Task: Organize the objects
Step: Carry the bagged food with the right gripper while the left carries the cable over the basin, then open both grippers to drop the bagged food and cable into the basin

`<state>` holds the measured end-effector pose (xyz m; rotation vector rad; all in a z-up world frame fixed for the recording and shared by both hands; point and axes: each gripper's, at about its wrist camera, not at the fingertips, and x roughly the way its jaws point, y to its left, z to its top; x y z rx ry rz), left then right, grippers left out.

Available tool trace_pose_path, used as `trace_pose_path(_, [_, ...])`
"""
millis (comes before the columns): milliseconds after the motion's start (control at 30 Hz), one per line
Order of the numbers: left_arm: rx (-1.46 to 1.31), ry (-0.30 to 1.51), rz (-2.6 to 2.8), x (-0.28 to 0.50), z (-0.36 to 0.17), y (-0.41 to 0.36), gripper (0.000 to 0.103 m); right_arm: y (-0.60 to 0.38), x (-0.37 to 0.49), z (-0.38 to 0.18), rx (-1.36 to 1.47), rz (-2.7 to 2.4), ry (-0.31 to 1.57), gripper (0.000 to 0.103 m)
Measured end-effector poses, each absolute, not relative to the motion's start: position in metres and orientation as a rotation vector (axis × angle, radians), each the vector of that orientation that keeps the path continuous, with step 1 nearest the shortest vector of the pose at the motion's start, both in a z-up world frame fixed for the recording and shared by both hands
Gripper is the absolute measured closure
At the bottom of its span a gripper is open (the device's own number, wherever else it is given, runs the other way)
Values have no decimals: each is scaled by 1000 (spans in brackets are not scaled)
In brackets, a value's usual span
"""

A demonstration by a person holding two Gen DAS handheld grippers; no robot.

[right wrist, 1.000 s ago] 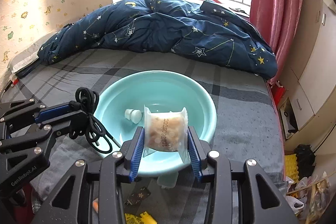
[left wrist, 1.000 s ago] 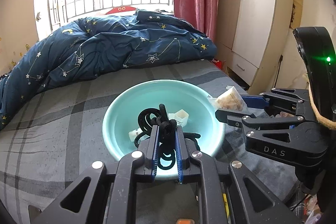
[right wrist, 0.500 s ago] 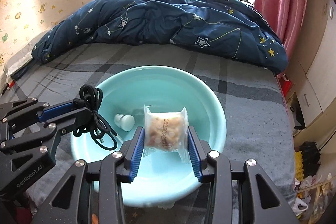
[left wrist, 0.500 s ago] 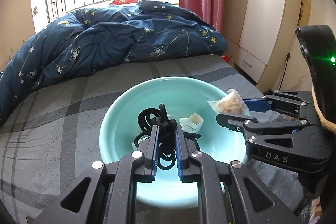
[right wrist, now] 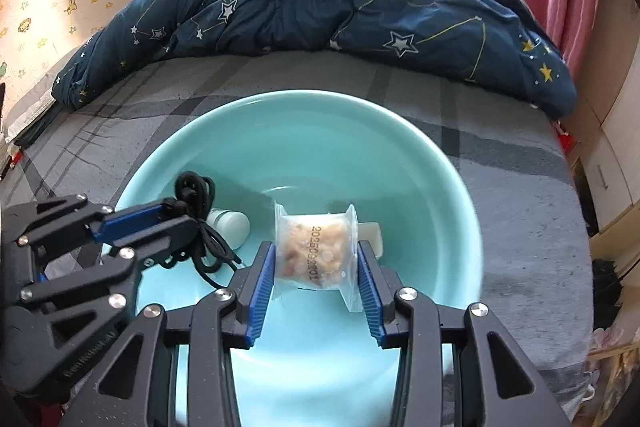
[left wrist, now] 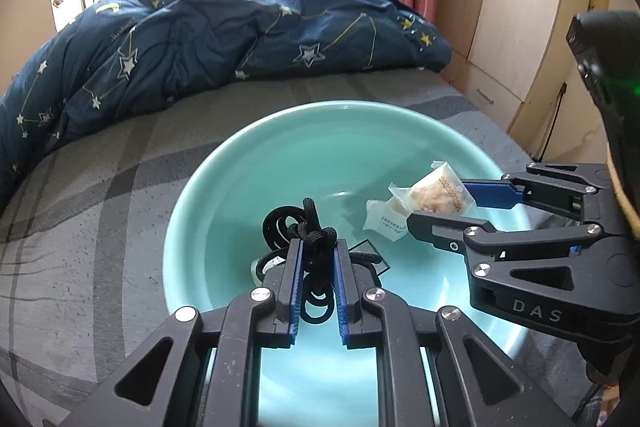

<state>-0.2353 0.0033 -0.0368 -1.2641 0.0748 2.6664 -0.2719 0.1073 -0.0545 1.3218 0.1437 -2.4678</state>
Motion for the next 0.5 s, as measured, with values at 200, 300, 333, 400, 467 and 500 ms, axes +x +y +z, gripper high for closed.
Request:
trace_pose_path(200, [-1314,83,2643,-245,-54,4,88,99,-282,-68,1355,-2446,148,60])
trace_pose_path(300, [-1332,89,2640,-248,-61,5,88,98,-285,-72,1372,-2438,140,60])
trace_pose_path(333, [-1335,89,2638,-248,-62,5,88,98,-285,-73,1377,-2434,138,60])
trace_pose_path(400, [-1348,88,2634,-251,-65,5,88,98,-286,-75,1383,-2432,133,60])
trace_pose_path(467, [-1353,92,2633,-251,-67,5,88,98,-286,-76,1387,-2427,120,60])
trace_pose_path(500, [-1357,96,2634,-251,-68,5,87,99,-286,-76,1390,-2421,107,60])
